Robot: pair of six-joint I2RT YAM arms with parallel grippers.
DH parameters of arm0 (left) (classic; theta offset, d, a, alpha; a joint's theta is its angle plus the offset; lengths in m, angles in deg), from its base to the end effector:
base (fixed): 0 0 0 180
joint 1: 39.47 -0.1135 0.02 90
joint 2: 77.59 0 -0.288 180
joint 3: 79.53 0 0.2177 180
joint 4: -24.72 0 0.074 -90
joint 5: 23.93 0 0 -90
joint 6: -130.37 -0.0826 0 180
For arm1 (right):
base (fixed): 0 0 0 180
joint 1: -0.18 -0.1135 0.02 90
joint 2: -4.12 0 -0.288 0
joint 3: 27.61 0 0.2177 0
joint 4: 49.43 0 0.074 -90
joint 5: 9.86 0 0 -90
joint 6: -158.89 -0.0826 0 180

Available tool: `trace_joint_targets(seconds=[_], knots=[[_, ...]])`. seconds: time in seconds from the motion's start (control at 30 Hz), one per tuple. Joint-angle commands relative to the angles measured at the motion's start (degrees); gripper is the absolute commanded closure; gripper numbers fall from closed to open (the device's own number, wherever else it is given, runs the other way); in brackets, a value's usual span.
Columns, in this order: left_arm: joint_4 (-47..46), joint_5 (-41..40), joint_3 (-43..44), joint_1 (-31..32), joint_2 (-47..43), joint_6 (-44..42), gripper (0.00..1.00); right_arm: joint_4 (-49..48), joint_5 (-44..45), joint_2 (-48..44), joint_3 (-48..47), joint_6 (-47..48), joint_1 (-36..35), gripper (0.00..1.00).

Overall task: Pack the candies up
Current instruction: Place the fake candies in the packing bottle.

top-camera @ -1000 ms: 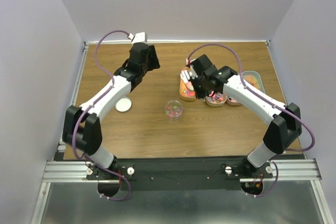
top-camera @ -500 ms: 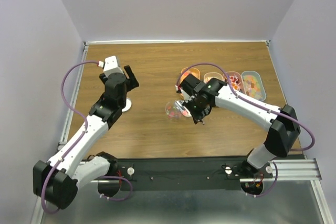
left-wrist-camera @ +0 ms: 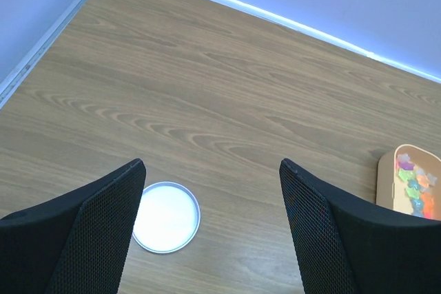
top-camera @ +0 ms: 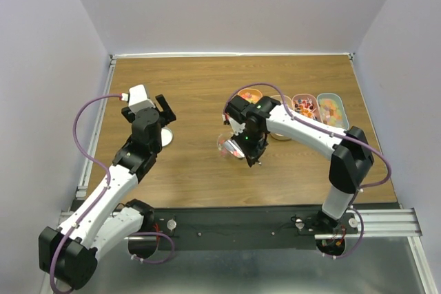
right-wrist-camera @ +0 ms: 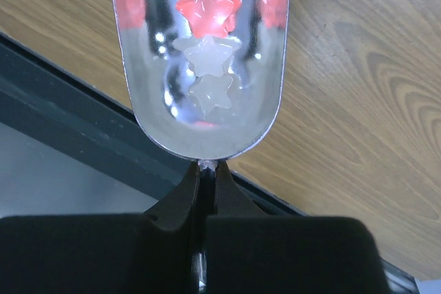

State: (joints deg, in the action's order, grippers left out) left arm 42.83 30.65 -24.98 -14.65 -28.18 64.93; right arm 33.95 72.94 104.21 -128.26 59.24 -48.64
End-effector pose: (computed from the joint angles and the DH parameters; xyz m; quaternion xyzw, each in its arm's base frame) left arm 0.1900 -0.0351 0.3200 -0.1877 0.7458 -0.0315 0.6384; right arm 0.1948 0.2384 0.2444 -0.3376 0.9371 0.0852 0.0239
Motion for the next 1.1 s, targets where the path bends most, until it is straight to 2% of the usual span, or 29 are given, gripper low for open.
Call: trace_joint_targets(seconds=[0.0,0.4,0.67,1.07], knots=[[-3.60,-2.29,-0.40,-0.03,0.43,-0.65,0.14,4.34,-3.78,3.43,-2.63,-1.42,-0.58,0.99],[-5.27,-0.97,-0.66,-0.03,-0.19,-1.35,0.13,4.52,-12.56,4.94,-6.94,-3.27,2.06,0.99],[-5.89,-0.62,-1.02,-0.03,-0.98,-1.35,0.14,4.52,-21.00,3.70,-5.36,-2.92,7.77,0.99],[-6.41,-0.88,-1.10,-0.03,-1.86,-1.79,0.14,8.74,-25.67,4.50,-2.46,-0.90,8.21,0.99]])
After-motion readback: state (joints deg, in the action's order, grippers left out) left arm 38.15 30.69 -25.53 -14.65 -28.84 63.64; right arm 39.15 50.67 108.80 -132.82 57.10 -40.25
